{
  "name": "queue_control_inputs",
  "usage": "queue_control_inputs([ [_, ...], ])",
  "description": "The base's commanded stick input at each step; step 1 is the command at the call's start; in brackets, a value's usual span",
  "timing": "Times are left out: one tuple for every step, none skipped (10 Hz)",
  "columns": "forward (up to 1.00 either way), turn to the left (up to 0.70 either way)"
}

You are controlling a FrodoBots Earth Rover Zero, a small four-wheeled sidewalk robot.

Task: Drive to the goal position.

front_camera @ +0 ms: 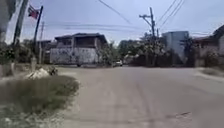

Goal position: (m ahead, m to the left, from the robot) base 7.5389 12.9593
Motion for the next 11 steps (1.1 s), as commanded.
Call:
queue_control_inputs([
  [1.00,0.00],
  [1.00,0.00],
  [1.00,0.00],
  [1.00,0.00],
  [1.00,0.00],
  [1.00,0.00],
  [1.00,0.00],
  [1.00,0.00],
  [1.00,0.00],
  [1.00,0.00],
  [1.00,0.00],
])
